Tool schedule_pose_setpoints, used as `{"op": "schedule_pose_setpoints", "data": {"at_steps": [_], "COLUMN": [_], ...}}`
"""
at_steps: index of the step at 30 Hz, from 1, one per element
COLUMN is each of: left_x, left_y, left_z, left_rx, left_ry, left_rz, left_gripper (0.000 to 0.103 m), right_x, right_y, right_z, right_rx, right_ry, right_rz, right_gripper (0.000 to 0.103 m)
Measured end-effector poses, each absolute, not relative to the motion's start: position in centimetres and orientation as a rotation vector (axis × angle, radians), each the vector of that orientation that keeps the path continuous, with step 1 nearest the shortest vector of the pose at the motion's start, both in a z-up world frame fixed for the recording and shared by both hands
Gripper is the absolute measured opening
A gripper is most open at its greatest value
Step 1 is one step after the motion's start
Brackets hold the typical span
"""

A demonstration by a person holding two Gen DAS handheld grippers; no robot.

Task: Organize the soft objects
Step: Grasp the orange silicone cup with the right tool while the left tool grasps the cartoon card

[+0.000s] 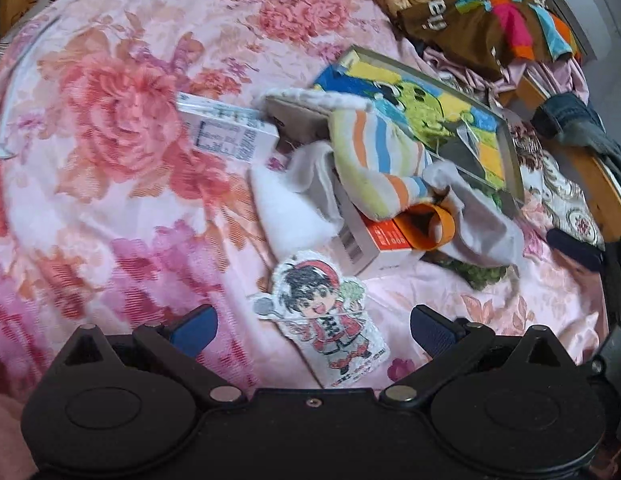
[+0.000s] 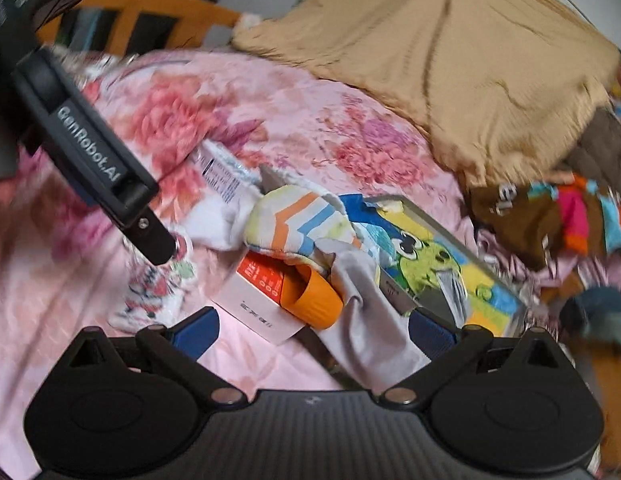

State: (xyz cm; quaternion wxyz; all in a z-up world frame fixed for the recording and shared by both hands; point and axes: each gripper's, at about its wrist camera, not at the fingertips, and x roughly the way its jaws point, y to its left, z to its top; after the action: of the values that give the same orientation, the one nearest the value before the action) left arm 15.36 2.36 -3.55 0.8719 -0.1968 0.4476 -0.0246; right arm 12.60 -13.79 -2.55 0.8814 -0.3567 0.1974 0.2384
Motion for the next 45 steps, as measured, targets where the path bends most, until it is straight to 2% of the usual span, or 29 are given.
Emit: {"op": "schedule_pose_setpoints", "data": {"at_steps": [6, 14, 21, 28, 32, 36, 45], "left_x": [16.4, 17.4, 17.2, 16.7, 17.0, 17.1, 16.6], "left_y": [1.7, 1.0, -0.2, -0.6, -0.3, -0.6, -0.8], "left_z": [-4.7, -6.2, -6.3, -6.7, -7.4, -7.6, -7.4], "left_rx": [-0.44, -0.42, -0.342, -0.346, -0.383, -0.344, -0.322], "left_ry": [0.969, 1.015, 1.011, 0.985, 0.985, 0.993, 0.962], "left_rz": [-0.111, -0.107, -0.116, -0.119, -0.104, -0.1, -0.083], "left_gripper": [0.102, 0.102, 0.101, 0.101, 0.101, 0.096, 0.088], "right_x": [14.2, 16.0, 17.1, 17.9, 18.4, 18.6, 18.3], "right_y": [-13.5, -12.9, -13.1, -13.7, -13.6, -13.5, -12.9], "right_z": [-3.8, -6.7, -7.7, -7.1, -7.2, -7.2, -7.7], "right_rx": [-0.836, -0.994, -0.964, -0.89, -0.864, -0.847, -0.903], "right_ry": [0.391, 0.341, 0.362, 0.356, 0.367, 0.366, 0.343], "right_rz": [0.592, 0.638, 0.631, 0.61, 0.61, 0.618, 0.631], "right_gripper": [0.102, 0.086, 0.078, 0.077, 0.067, 0.059, 0.051]}}
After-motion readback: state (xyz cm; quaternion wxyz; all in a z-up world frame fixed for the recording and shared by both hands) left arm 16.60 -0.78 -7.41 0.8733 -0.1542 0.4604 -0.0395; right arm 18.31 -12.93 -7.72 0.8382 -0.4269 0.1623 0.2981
